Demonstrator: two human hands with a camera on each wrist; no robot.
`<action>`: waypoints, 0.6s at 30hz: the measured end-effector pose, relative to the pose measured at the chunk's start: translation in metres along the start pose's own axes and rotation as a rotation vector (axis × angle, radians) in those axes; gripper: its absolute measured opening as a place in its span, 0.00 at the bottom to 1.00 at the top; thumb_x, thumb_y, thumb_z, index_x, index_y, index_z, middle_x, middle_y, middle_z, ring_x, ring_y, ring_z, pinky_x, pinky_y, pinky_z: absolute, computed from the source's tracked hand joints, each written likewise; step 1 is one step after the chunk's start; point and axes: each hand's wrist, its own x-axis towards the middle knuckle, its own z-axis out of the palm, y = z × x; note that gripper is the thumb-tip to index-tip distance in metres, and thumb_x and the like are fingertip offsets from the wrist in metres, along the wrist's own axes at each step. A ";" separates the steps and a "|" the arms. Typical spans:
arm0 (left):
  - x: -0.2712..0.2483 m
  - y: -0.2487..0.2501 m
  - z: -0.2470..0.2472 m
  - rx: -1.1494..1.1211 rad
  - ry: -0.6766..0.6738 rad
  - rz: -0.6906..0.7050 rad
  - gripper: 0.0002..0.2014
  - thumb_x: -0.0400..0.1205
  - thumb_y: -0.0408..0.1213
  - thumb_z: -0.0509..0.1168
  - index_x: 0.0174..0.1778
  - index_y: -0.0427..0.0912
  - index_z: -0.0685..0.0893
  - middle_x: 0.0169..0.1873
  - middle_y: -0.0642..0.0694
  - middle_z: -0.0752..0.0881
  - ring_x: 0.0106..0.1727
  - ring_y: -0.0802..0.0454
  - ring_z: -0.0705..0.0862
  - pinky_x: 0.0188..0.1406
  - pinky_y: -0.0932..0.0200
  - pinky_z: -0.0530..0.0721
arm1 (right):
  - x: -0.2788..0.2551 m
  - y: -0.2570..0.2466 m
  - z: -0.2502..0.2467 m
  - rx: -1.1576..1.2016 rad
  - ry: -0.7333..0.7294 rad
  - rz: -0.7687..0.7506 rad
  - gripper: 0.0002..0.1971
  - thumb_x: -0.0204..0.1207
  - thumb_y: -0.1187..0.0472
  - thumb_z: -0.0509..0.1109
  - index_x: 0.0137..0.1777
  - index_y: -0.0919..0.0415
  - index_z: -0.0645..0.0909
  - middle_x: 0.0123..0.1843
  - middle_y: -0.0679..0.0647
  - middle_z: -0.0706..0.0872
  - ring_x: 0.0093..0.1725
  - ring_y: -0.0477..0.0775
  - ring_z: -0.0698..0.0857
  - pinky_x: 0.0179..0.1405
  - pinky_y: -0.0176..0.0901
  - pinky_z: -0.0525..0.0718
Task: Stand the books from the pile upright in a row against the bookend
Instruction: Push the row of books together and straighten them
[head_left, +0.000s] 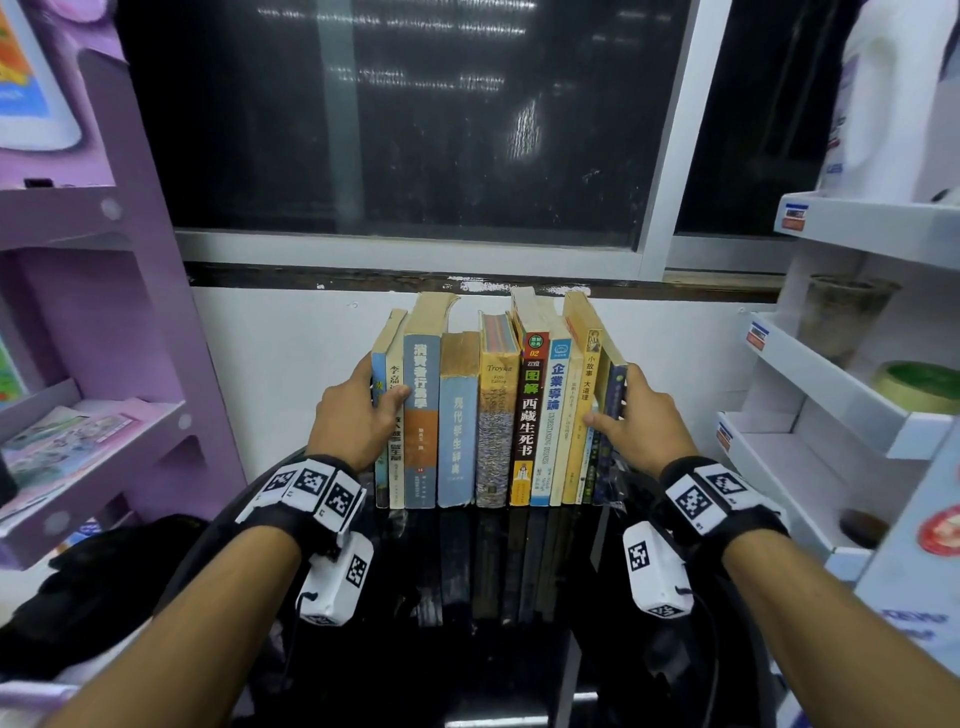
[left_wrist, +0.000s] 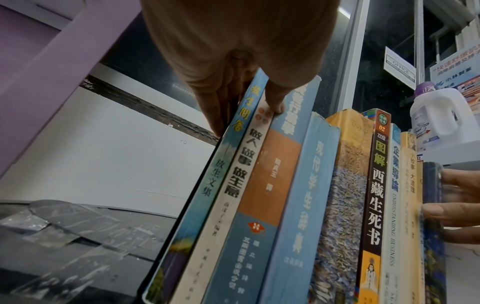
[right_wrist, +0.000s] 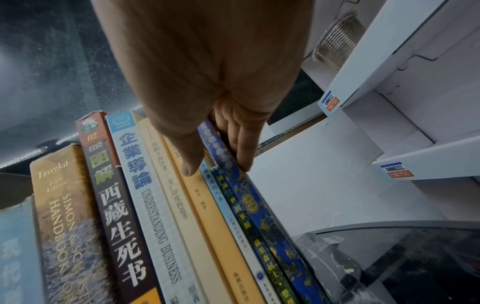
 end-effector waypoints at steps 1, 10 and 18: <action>0.000 -0.001 0.000 0.004 0.003 -0.003 0.18 0.83 0.50 0.61 0.65 0.45 0.75 0.51 0.39 0.88 0.50 0.35 0.85 0.52 0.44 0.83 | 0.000 0.000 0.000 -0.007 -0.001 -0.003 0.24 0.77 0.56 0.73 0.68 0.56 0.67 0.61 0.59 0.86 0.55 0.60 0.87 0.54 0.52 0.84; 0.001 -0.003 -0.001 -0.010 0.003 -0.020 0.18 0.82 0.51 0.62 0.65 0.47 0.75 0.53 0.40 0.88 0.51 0.37 0.86 0.53 0.41 0.85 | -0.003 -0.004 0.000 -0.018 -0.010 -0.019 0.25 0.77 0.56 0.73 0.70 0.56 0.66 0.61 0.58 0.86 0.55 0.60 0.87 0.51 0.50 0.84; 0.004 -0.006 0.003 -0.018 0.019 -0.035 0.17 0.82 0.50 0.62 0.63 0.47 0.76 0.51 0.39 0.88 0.51 0.36 0.85 0.53 0.41 0.84 | -0.005 -0.006 0.000 -0.009 -0.017 -0.010 0.25 0.78 0.56 0.72 0.70 0.55 0.66 0.62 0.58 0.85 0.55 0.60 0.87 0.53 0.52 0.85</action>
